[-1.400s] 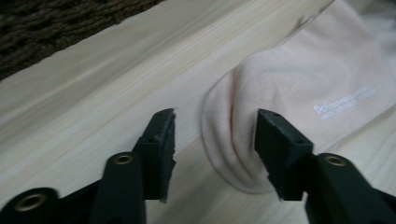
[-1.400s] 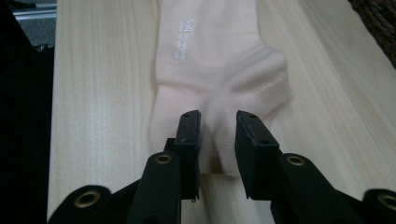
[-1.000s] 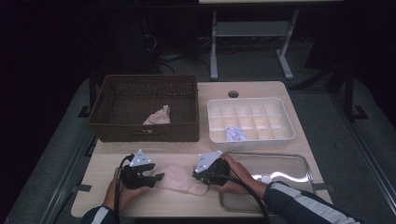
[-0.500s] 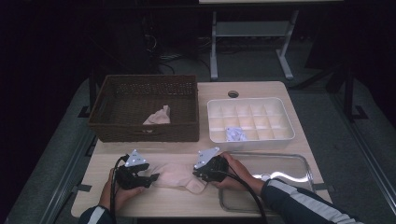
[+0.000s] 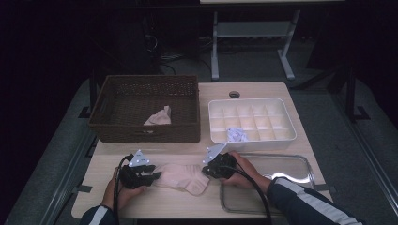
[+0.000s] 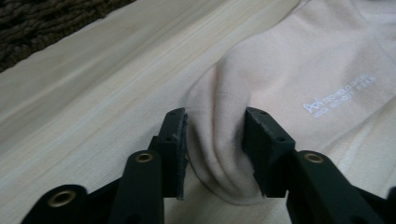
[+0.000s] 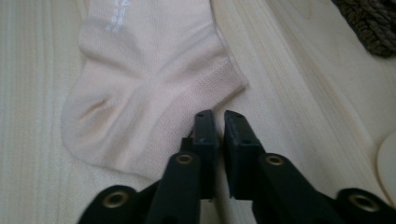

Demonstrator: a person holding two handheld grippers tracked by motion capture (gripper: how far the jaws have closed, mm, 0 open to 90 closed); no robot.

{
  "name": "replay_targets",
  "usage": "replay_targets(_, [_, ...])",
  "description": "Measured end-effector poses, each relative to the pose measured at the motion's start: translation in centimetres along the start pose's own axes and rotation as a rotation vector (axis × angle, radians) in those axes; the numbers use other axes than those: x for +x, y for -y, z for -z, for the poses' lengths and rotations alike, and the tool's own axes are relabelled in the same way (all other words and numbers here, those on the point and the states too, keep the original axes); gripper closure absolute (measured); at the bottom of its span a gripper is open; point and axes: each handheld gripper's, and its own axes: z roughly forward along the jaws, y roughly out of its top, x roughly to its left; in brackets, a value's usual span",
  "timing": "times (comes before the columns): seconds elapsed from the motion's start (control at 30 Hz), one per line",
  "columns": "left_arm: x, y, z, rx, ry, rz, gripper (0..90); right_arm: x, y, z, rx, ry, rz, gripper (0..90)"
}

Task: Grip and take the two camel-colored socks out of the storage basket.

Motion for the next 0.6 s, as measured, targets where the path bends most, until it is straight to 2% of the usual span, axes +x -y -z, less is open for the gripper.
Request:
replay_targets(0.07, [0.0,0.0,-0.1,-0.002,-0.003,-0.003,59.1,0.0,0.0,0.0,-0.004,-0.001,0.002,86.8])
replay_targets(0.1, [0.1,-0.1,-0.1,-0.003,0.001,0.001,59.1,0.1,-0.1,0.6,-0.034,0.013,-0.022,83.8])
replay_targets(0.13, [0.1,-0.1,-0.1,-0.003,0.001,0.001,59.1,0.1,-0.1,0.6,-0.034,0.013,-0.022,83.8])
replay_targets(0.17, [0.1,0.0,-0.2,-0.014,0.005,0.010,58.9,0.1,-0.4,1.4,-0.086,-0.013,-0.058,78.3])
replay_targets(0.2, [0.1,0.0,-0.2,-0.014,0.005,0.010,58.5,0.2,-0.5,1.4,-0.098,-0.023,-0.053,72.4])
replay_targets(0.23, [0.2,0.1,-0.2,-0.015,0.014,0.015,58.4,0.4,-0.6,1.3,-0.101,-0.025,-0.064,71.3])
replay_targets(0.3, [0.3,0.1,-0.2,-0.014,0.020,0.008,58.0,0.6,-0.9,0.6,-0.087,-0.014,-0.038,69.0])
replay_targets(0.4, [0.4,0.0,-0.2,-0.012,0.022,-0.004,58.1,0.6,-1.1,-0.2,-0.073,-0.018,-0.027,70.8])
replay_targets(0.43, [0.4,0.1,-0.2,-0.013,0.024,-0.002,58.1,0.6,-1.1,-0.8,-0.072,-0.046,-0.034,76.9])
replay_targets(0.47, [0.4,0.1,-0.2,-0.013,0.024,-0.002,58.1,0.6,-1.1,-0.8,-0.071,-0.049,-0.018,81.4])
replay_targets(0.5, [0.5,0.1,-0.2,-0.011,0.026,-0.007,58.2,0.6,-1.1,-0.8,-0.074,-0.042,0.009,83.9])
replay_targets(0.6, [0.4,0.0,-0.3,-0.019,0.028,-0.002,58.6,0.7,-1.2,-0.3,-0.066,-0.027,0.012,85.8])
